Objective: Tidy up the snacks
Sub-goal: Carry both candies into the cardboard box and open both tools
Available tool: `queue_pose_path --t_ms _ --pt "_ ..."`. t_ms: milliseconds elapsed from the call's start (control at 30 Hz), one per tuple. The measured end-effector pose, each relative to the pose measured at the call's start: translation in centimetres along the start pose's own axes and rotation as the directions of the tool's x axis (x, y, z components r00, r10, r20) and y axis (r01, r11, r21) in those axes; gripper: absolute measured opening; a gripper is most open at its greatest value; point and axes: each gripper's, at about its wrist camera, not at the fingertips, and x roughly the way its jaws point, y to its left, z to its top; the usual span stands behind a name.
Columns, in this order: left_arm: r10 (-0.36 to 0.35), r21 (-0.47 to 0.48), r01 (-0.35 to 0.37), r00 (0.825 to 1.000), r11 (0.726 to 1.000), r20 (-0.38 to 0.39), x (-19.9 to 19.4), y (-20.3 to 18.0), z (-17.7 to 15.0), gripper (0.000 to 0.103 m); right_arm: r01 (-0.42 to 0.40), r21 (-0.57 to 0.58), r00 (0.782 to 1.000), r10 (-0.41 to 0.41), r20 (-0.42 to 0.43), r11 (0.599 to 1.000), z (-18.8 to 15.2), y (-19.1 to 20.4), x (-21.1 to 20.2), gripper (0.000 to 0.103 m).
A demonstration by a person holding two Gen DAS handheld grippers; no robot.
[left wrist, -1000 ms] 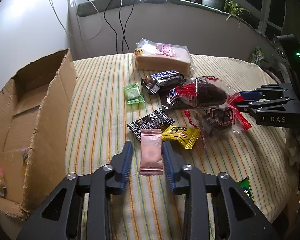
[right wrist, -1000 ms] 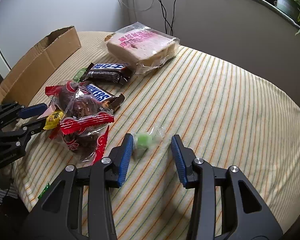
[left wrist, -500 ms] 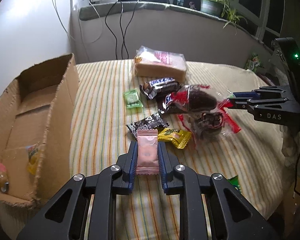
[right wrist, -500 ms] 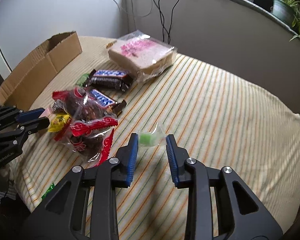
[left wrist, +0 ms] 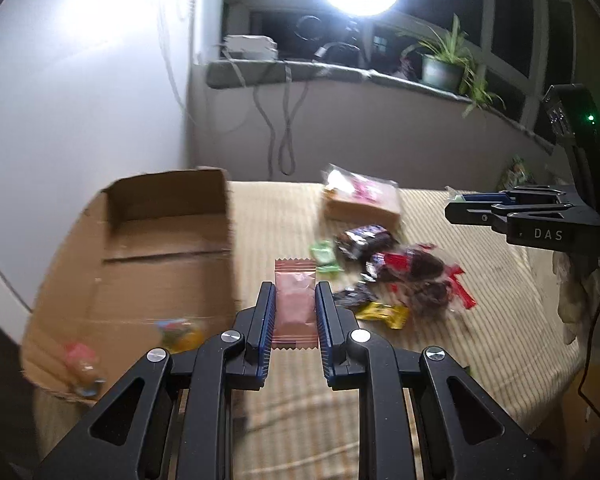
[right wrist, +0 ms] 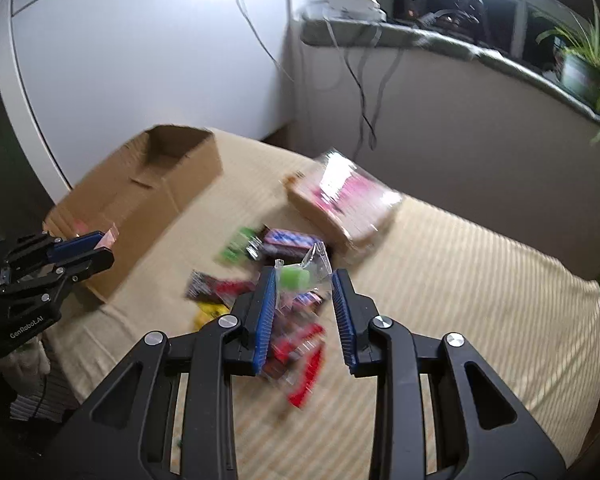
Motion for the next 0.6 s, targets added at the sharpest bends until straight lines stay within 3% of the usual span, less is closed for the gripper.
queue_pose_path --t_ms 300,600 --pt "0.093 -0.08 -0.091 0.996 0.993 0.019 -1.8 5.8 -0.7 0.018 -0.096 -0.058 0.995 0.097 0.018 0.994 3.8 5.7 2.5 0.03" --pt "0.142 -0.118 -0.139 0.99 0.983 0.02 -2.4 9.0 -1.2 0.018 -0.169 -0.125 0.985 0.171 0.003 0.978 6.7 10.9 5.2 0.03"
